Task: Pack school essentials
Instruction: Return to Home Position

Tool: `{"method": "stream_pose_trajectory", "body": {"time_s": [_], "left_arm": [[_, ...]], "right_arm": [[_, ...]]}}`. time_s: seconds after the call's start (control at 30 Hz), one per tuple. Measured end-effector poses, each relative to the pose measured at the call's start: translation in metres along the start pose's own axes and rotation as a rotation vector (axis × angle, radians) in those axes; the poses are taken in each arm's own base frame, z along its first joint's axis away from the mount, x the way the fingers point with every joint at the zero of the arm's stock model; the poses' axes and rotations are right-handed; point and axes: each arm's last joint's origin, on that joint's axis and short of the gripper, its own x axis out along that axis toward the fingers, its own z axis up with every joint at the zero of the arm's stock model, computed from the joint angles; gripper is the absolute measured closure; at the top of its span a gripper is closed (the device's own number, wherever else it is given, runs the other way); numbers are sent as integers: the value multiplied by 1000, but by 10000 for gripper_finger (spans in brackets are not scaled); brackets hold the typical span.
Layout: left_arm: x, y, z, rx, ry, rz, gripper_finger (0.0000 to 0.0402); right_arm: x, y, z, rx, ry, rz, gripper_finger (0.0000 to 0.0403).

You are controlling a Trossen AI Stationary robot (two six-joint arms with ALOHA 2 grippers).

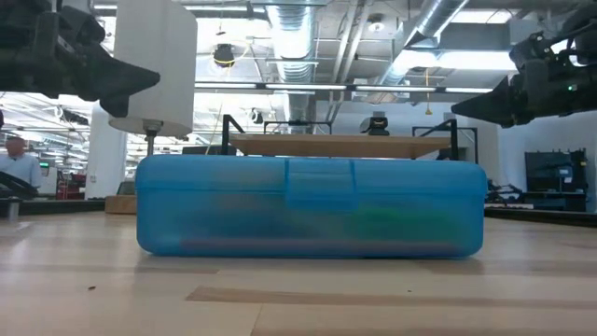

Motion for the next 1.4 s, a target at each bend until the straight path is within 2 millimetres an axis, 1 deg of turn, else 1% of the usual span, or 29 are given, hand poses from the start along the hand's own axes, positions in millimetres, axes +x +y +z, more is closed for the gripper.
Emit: {"method": "stream_pose_trajectory", "body": {"time_s": [0.53,0.67,0.87,1.4], "left_arm": [[0,-1,-1,-10,5,-2,402],[4,-5,-6,-7,71,-24,402],[6,-7,-10,-3,111,-40,402],[6,-7,-10,-3,113,-39,402]], "right_arm": [[0,0,0,0,1,-3,373],[0,0,0,0,1,-4,376],[0,0,-1,0,2,-3,374],[0,0,-1,0,2,-3,374]]}}
